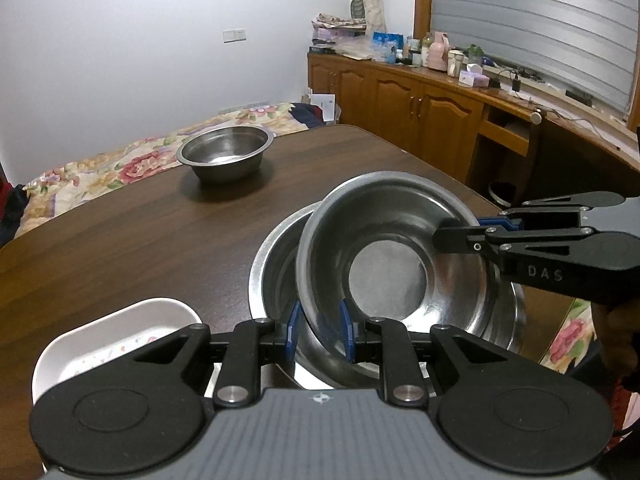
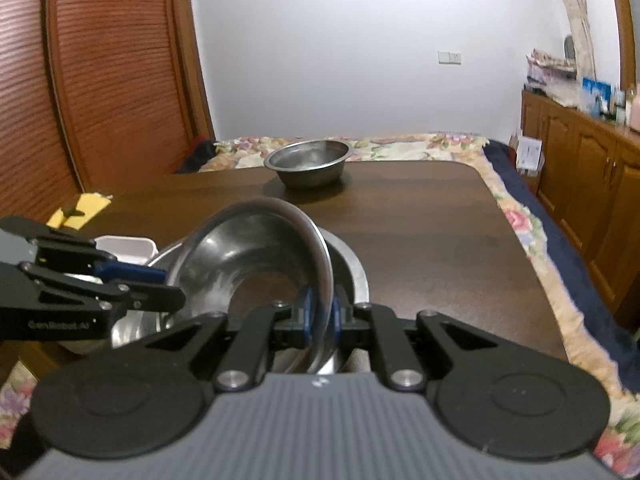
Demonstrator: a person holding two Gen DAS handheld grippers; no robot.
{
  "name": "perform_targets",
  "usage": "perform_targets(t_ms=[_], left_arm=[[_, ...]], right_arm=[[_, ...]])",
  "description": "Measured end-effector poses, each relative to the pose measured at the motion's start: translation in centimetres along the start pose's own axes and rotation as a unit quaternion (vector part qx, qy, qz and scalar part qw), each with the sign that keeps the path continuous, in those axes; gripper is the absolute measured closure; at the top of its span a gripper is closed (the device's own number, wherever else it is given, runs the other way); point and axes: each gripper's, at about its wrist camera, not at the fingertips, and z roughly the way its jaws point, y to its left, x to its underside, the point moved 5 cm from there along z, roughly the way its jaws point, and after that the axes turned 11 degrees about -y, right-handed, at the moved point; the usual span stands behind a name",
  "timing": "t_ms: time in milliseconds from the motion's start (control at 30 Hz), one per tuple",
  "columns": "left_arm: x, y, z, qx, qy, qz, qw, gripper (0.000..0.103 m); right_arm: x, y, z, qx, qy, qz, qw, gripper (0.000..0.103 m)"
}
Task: Organize plates and bowls
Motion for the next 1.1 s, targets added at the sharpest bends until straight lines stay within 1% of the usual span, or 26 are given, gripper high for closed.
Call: perform_targets(t_ms=[233,767,1100], left_arm=[[0.0,0.2,-0.2,-0.001,-0.007,-0.008,0.9999,0.08],[0.4,-0.3,-0.1,0.004,-0.004,-0.01,0.9999,0.08],[0.4,-0.3,0.0,0.003,-0.003,-0.007,1.0,0.08]], right_arm=[[0.0,0.7,0.3,0.009,0.003,-0.039,0.999,0.092],[0.0,1.2,1.0,0.002,0.011,-0.055,0.998,0.092],[-0.4,0.8,1.3,-0.005,0.018,-0.044,0.999,0.091]])
